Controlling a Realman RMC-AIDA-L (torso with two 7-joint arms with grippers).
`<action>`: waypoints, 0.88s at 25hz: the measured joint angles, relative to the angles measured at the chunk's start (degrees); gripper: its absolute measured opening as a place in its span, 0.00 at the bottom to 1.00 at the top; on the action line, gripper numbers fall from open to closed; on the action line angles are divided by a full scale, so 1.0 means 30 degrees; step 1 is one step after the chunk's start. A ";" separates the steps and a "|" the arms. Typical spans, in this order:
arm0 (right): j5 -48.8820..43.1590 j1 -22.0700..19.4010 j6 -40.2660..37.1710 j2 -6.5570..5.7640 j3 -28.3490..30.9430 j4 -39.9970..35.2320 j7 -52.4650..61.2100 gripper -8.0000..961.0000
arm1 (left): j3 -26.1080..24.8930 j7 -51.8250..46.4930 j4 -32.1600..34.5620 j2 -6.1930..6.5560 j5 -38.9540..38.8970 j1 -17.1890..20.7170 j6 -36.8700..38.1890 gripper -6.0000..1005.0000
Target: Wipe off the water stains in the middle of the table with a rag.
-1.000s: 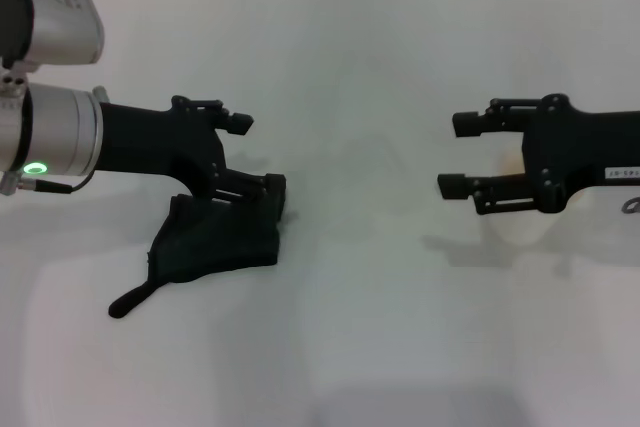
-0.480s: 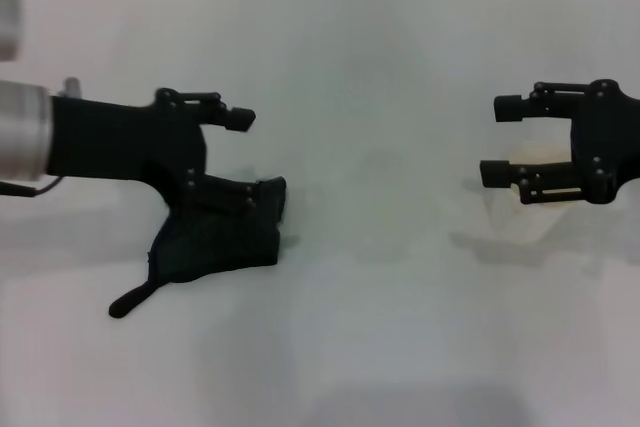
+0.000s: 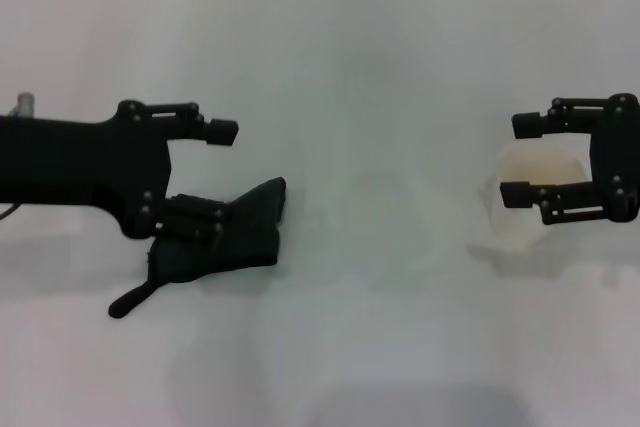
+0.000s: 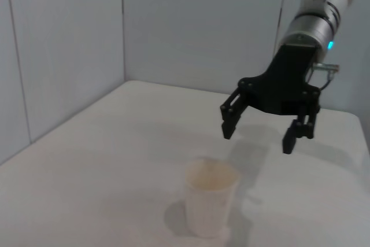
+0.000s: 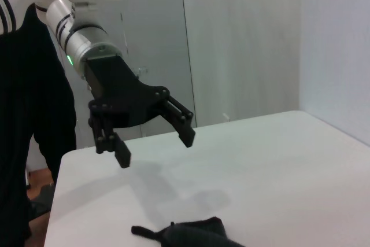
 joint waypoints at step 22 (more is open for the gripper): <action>-0.1641 0.0099 -0.0703 -0.0033 0.0393 -0.0650 0.0487 0.82 | 0.0128 -0.0112 -0.0016 -0.0104 0.0104 0.0407 0.0255 0.89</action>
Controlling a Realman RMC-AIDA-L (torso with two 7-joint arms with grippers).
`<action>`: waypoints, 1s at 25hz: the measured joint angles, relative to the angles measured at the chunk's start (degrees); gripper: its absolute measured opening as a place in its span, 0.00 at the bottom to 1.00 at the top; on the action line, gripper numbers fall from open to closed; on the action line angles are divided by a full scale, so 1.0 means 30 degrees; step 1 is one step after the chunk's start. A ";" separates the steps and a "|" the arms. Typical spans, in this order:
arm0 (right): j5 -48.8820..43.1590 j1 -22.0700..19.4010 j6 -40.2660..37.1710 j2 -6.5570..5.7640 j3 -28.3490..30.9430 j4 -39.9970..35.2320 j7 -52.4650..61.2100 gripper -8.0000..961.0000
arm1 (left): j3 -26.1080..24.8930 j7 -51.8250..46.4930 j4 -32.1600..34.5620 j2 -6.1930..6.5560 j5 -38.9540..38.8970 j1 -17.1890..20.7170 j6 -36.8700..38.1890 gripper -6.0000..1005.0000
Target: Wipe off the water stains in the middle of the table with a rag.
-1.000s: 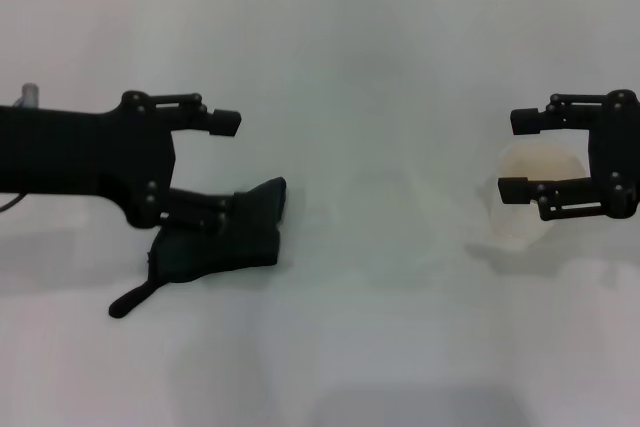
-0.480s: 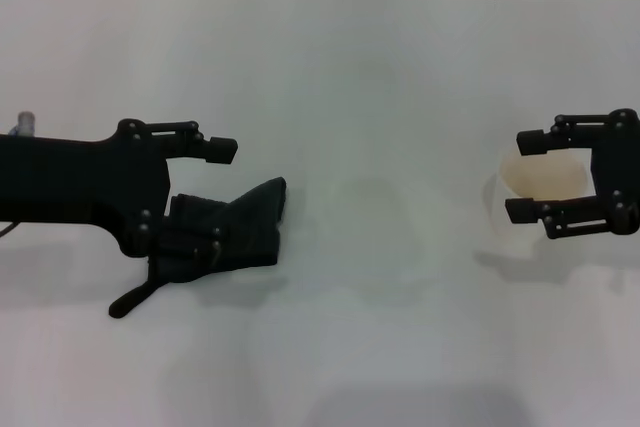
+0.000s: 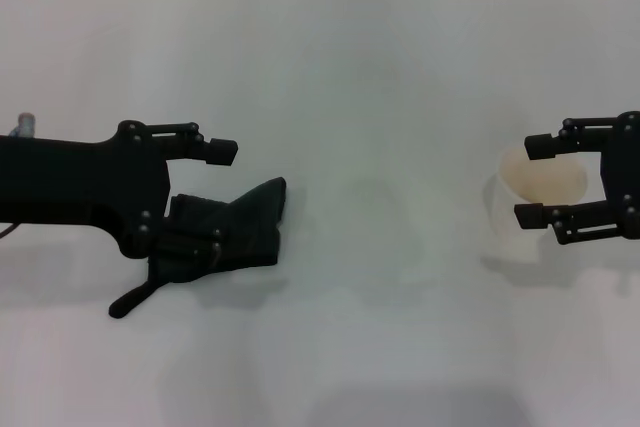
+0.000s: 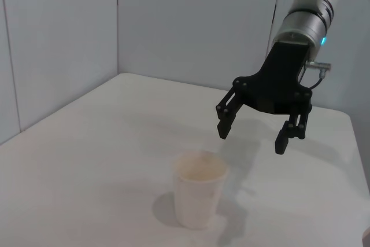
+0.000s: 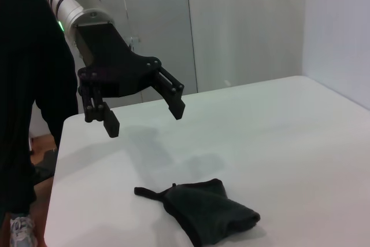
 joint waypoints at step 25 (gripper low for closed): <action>-0.0685 -0.0090 -0.0035 0.0008 -0.0005 -0.0049 0.0442 0.82 | 0.0199 0.0161 -0.0860 -0.0024 0.0471 0.0113 -0.0176 0.89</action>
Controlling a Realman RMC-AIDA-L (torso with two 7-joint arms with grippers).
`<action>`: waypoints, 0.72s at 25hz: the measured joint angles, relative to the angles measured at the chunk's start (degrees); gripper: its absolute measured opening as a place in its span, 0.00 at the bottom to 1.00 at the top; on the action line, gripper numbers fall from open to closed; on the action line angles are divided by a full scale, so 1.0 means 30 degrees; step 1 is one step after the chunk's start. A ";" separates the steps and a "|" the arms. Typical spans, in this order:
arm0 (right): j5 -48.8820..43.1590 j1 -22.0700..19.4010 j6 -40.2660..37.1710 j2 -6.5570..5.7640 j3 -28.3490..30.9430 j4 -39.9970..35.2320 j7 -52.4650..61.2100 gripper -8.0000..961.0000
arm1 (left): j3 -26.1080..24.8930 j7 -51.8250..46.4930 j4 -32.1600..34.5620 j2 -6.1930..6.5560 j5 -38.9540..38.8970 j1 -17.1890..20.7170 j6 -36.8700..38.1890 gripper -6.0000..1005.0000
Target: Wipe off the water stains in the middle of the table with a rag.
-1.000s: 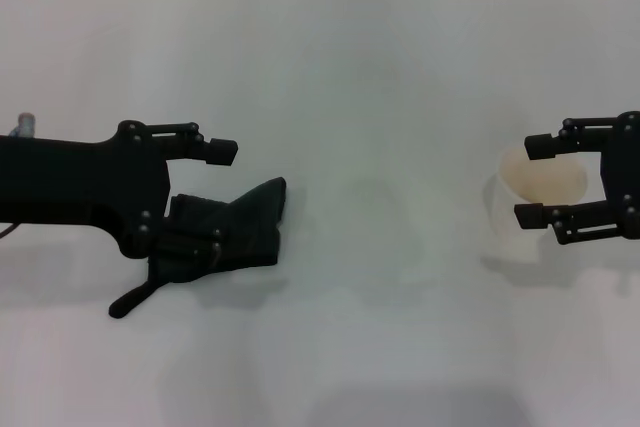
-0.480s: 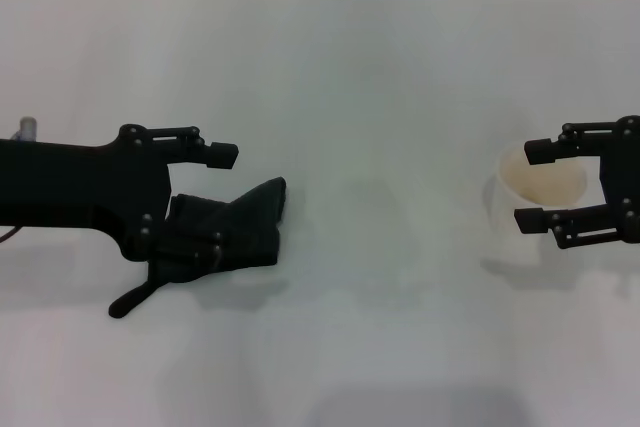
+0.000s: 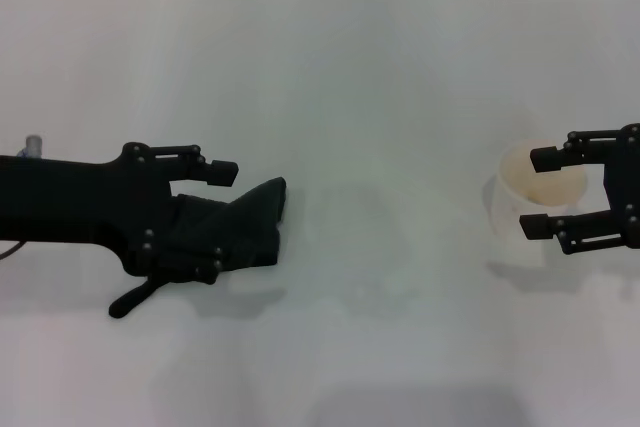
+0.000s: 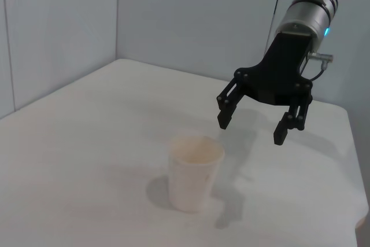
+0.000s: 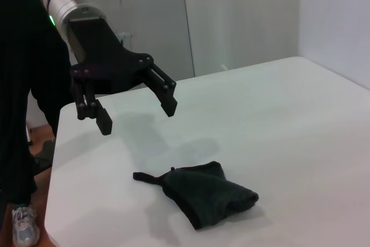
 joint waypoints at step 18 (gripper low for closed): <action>0.0003 -0.0008 0.0013 0.0060 -0.0040 0.0159 0.0151 0.82 | 0.0008 0.0450 -0.0926 0.0026 0.0073 0.0091 -0.0181 0.89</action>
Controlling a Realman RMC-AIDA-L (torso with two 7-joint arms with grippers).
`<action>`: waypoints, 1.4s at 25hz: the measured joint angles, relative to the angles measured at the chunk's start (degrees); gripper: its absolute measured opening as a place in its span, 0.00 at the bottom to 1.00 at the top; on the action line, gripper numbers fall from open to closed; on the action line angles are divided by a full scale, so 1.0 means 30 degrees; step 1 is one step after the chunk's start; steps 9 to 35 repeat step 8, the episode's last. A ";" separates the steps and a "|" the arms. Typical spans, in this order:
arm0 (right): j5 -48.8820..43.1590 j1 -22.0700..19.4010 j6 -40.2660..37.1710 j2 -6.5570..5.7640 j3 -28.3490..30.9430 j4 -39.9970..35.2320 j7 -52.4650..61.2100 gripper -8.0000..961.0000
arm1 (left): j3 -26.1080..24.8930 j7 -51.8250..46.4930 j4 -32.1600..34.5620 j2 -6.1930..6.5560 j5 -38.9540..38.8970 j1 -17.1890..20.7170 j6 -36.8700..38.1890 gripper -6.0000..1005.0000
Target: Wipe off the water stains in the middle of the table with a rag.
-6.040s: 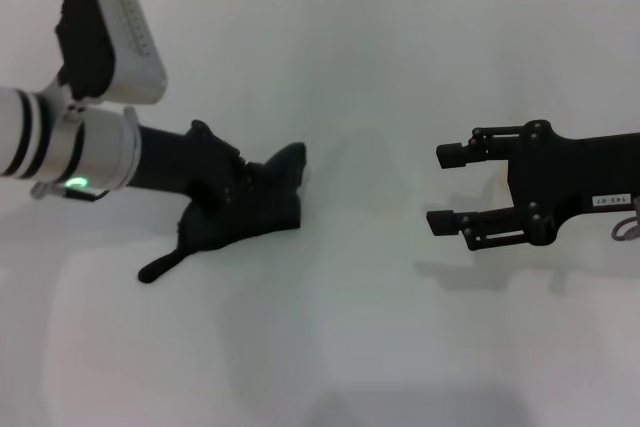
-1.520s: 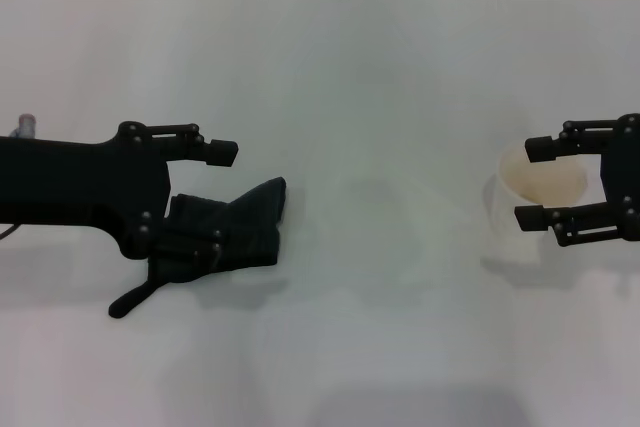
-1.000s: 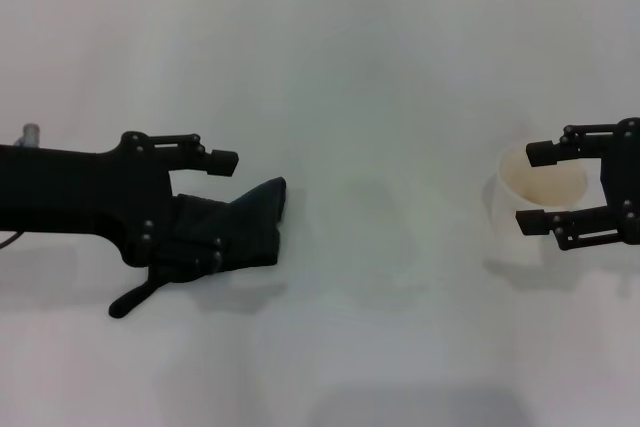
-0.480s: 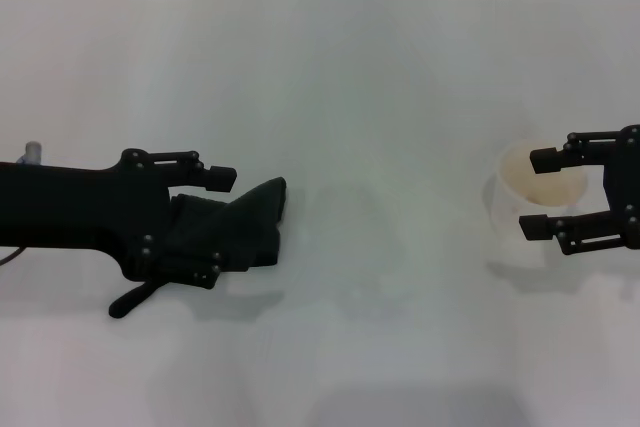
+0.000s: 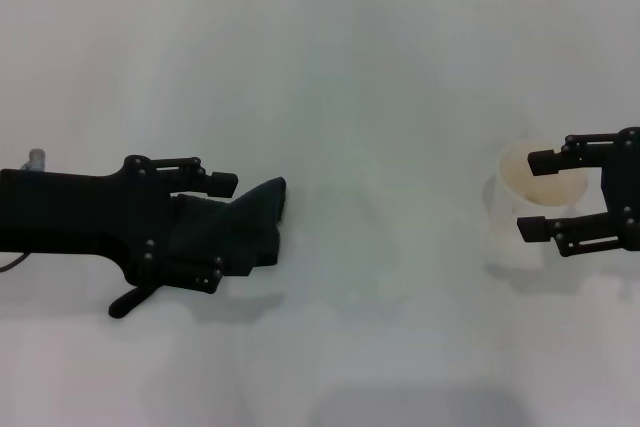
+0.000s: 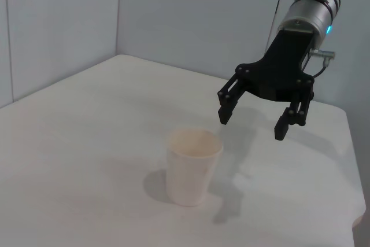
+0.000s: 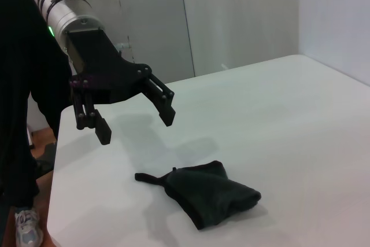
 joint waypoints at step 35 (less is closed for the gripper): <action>0.0044 0.0000 0.0000 -0.0001 0.0042 -0.0045 0.0038 0.82 | 0.0000 0.0000 0.0001 0.0000 0.0027 -0.0008 -0.0003 0.89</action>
